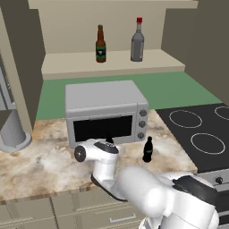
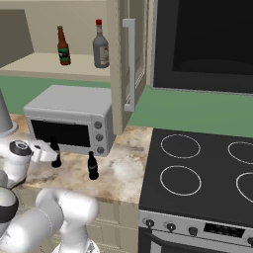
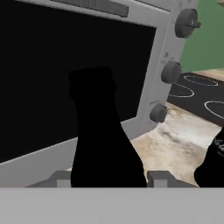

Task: Sort all alcoholic drinks to one cabinet, and non-alcoholic drinks to the other.

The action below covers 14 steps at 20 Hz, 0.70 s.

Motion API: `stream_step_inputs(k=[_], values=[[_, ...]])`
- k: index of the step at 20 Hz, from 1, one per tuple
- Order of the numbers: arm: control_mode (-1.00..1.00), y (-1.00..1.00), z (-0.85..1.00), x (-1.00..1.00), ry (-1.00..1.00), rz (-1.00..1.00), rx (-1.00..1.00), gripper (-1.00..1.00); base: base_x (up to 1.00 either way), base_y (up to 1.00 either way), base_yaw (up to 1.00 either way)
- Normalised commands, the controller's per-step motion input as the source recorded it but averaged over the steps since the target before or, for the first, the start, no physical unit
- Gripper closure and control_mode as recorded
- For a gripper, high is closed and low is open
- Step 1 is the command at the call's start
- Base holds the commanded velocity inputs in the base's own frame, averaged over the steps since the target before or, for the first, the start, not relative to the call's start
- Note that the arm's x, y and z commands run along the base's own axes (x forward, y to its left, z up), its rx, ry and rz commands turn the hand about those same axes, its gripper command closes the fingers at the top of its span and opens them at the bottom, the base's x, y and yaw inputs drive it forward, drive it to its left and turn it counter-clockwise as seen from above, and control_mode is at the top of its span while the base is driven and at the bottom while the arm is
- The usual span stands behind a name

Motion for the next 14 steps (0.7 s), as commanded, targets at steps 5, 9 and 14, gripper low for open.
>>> stream_step_inputs(k=[5,9,14], values=[[-1.00,0.00,0.79,-0.47,0.00,0.00,0.08,1.00,0.00,0.00,0.00],[-1.00,-0.02,0.73,-0.44,0.05,0.00,0.14,1.00,0.00,0.00,0.00],[-1.00,-0.09,0.56,-0.50,0.07,0.00,0.15,1.00,0.00,0.00,0.00]])
